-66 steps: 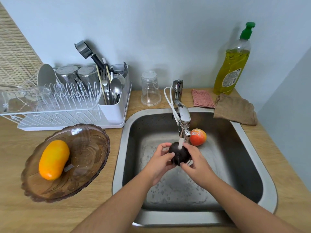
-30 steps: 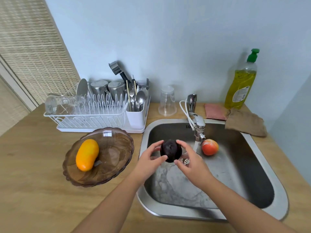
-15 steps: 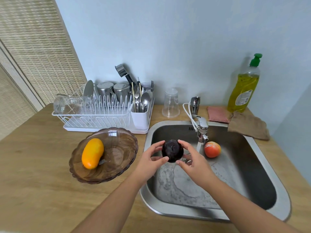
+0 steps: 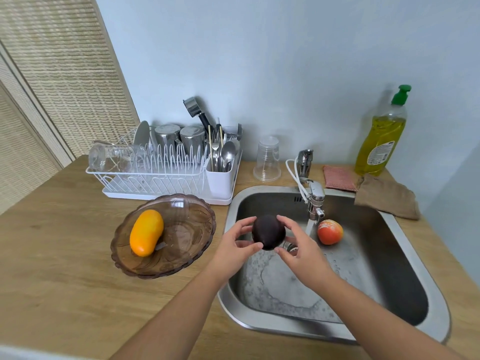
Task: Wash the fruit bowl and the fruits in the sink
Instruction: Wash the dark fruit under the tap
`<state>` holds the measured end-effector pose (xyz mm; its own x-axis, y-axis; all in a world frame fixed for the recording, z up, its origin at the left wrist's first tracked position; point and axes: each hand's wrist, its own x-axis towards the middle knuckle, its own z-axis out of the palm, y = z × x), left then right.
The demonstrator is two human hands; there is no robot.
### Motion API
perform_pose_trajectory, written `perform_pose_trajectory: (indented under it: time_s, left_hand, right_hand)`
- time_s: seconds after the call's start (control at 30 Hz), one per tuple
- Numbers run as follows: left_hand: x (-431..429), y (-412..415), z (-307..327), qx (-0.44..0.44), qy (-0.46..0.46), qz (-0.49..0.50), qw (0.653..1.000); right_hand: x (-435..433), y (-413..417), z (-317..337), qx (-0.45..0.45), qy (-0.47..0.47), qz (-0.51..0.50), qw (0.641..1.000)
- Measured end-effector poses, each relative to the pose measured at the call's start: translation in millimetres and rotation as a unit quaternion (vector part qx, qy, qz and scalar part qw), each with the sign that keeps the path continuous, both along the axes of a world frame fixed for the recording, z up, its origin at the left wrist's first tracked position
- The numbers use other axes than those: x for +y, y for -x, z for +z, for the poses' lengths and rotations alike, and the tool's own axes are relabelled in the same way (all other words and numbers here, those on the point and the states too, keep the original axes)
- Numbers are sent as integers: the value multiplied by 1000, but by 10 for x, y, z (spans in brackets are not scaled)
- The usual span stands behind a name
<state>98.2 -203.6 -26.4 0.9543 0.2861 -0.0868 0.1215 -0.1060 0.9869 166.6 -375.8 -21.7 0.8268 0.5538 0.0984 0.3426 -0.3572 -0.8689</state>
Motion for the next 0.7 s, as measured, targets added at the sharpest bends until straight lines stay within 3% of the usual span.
perform_pose_trajectory:
  time_s: [0.3,0.47,0.7]
  left_hand:
    - [157,3,239,-18,-66,13,998]
    - [609,91,543,-28,-99,62,993]
    - [1441,264,753,21,-191,106,976]
  right_hand:
    - [205,-125,133,-13,-3,28,1000]
    - [749,-222,421,-21,-24,76,997]
    - [1671,-206,560,-25,14,136,990]
